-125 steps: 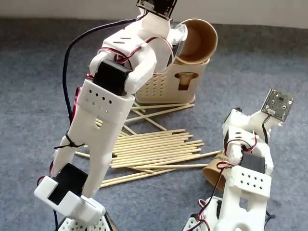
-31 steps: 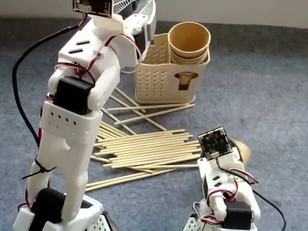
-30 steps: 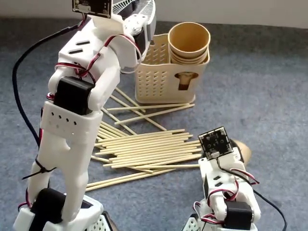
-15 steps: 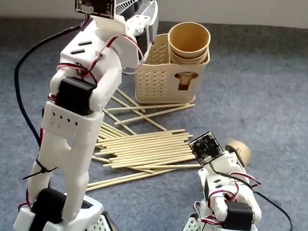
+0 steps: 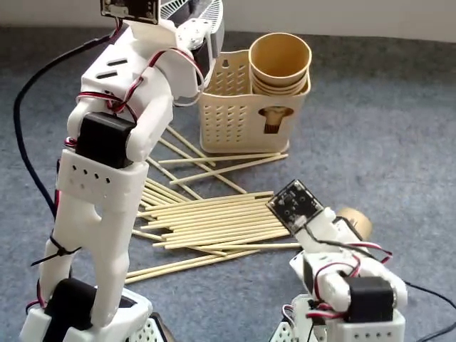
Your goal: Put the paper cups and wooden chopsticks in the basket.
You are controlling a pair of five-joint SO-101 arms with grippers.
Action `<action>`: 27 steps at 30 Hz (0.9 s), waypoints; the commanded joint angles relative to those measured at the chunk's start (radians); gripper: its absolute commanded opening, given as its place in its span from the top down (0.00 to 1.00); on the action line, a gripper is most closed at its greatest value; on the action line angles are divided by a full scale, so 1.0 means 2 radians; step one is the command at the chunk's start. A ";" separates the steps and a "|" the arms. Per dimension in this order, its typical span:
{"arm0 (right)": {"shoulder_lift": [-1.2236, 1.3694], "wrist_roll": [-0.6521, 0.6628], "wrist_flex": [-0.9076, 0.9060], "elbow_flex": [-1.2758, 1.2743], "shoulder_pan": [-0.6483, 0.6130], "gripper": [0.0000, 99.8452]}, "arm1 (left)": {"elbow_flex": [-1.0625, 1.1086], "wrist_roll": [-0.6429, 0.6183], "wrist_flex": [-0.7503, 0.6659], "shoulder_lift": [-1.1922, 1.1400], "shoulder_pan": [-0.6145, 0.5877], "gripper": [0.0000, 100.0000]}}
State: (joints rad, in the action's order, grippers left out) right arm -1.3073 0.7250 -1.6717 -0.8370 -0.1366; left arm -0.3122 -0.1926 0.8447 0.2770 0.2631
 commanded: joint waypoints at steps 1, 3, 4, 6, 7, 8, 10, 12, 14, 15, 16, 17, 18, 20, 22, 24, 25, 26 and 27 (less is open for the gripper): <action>0.054 0.016 0.000 0.029 -0.006 0.75 | -0.003 -0.006 -0.002 0.016 -0.001 0.89; 0.066 0.041 -0.001 0.020 -0.004 0.75 | -0.003 -0.006 -0.002 0.016 -0.001 0.89; 0.069 0.051 -0.001 0.013 -0.004 0.75 | -0.003 -0.006 -0.002 0.016 -0.001 0.89; 0.070 0.063 0.000 -0.003 -0.004 0.75 | -0.003 -0.006 -0.002 0.016 -0.001 0.89; 0.070 0.067 0.001 -0.011 -0.004 0.75 | -0.003 -0.006 -0.002 0.016 -0.001 0.89; 0.070 0.074 0.001 -0.020 -0.004 0.75 | -0.003 -0.006 -0.002 0.016 -0.001 0.89; 0.070 0.097 0.002 -0.040 -0.003 0.75 | -0.003 -0.006 -0.002 0.016 -0.001 0.89; 0.070 0.124 0.002 -0.063 -0.001 0.75 | -0.003 -0.006 -0.002 0.016 -0.001 0.89; 0.069 0.144 0.014 -0.084 0.018 0.75 | -0.003 -0.006 -0.002 0.016 -0.001 0.89; 0.069 0.149 0.029 -0.091 0.034 0.75 | -0.003 -0.006 -0.002 0.016 -0.001 0.89; 0.069 0.151 0.048 -0.097 0.055 0.75 | -0.003 -0.006 -0.002 0.016 -0.001 0.89; 0.069 0.155 0.069 -0.104 0.077 0.75 | -0.003 -0.006 -0.002 0.016 0.000 0.89; 0.069 0.163 0.093 -0.109 0.099 0.75 | -0.003 -0.006 -0.002 0.016 0.000 0.89; 0.069 0.180 0.135 -0.120 0.138 0.75 | -0.003 -0.006 -0.002 0.016 0.000 0.89; 0.069 0.193 0.165 -0.128 0.173 0.75 | -0.003 -0.006 -0.002 0.016 0.001 0.89; 0.069 0.196 0.185 -0.128 0.201 0.75 | -0.003 -0.006 -0.002 0.016 0.001 0.89; 0.069 0.195 0.189 -0.128 0.211 0.75 | -0.003 -0.006 -0.002 0.016 0.001 0.89; 0.069 0.194 0.191 -0.128 0.218 0.76 | -0.003 -0.006 -0.002 0.016 0.001 0.89; 0.069 0.194 0.192 -0.128 0.224 0.76 | -0.003 -0.006 -0.002 0.016 0.001 0.89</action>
State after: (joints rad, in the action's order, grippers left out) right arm -1.1692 1.1009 -1.3265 -1.1024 0.2593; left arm -0.3122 -0.1926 0.8447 0.2770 0.2662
